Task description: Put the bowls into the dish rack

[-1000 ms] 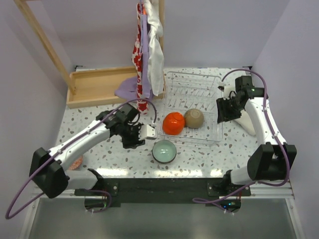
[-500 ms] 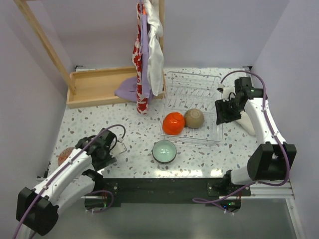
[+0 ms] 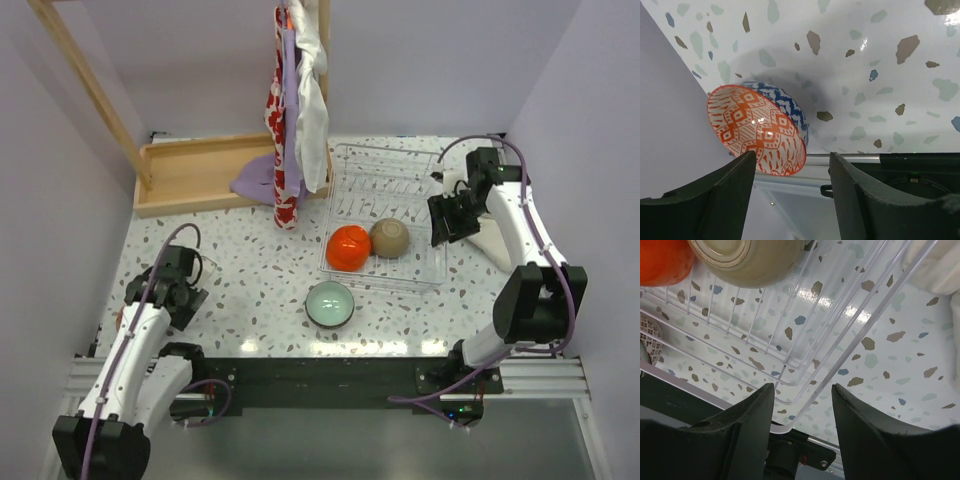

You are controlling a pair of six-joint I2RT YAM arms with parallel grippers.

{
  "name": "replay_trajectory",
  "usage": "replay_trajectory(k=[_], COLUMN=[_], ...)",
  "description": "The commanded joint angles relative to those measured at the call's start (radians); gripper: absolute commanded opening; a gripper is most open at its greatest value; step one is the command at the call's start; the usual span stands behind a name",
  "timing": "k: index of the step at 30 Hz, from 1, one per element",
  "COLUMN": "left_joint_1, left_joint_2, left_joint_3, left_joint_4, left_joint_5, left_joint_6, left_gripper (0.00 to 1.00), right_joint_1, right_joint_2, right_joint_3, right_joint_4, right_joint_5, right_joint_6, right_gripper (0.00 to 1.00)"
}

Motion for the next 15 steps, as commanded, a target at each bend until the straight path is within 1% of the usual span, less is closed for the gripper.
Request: replay_trajectory(k=[1,2,5,6,9,12,15], left_joint_1=[0.072,0.079,0.099,0.136,0.188,0.231,0.268], left_joint_2=[0.036,0.050,0.068,0.077,0.119,0.143,0.170], left_joint_3=[0.022,0.014,0.002,-0.006,-0.036,-0.041,-0.029], left_joint_4=[0.028,0.035,0.073,0.084,0.126,0.176,0.188], left_joint_5=[0.029,0.048,0.039,0.031,0.039,0.051,0.068], left_joint_6=[-0.046,-0.041,-0.014,0.002,0.043,0.081,0.102], left_gripper=[0.63,0.62,0.61,0.61,0.57,0.56,0.51], right_joint_1=[0.005,0.007,0.010,0.010,0.012,0.012,0.012], right_joint_2=[0.007,0.010,0.009,0.009,0.006,0.001,0.000], right_joint_3=[0.077,0.079,0.082,0.082,0.087,0.096,0.102], right_joint_4=[-0.033,-0.037,-0.040,-0.041,-0.038,-0.040,-0.056], right_joint_5=[-0.030,-0.030,-0.030,-0.030,-0.033,-0.030,-0.026], right_joint_6=[-0.017,-0.017,-0.017,-0.017,-0.016,-0.017,-0.028], right_gripper=[0.53,0.53,0.53,0.53,0.52,0.51,0.49])
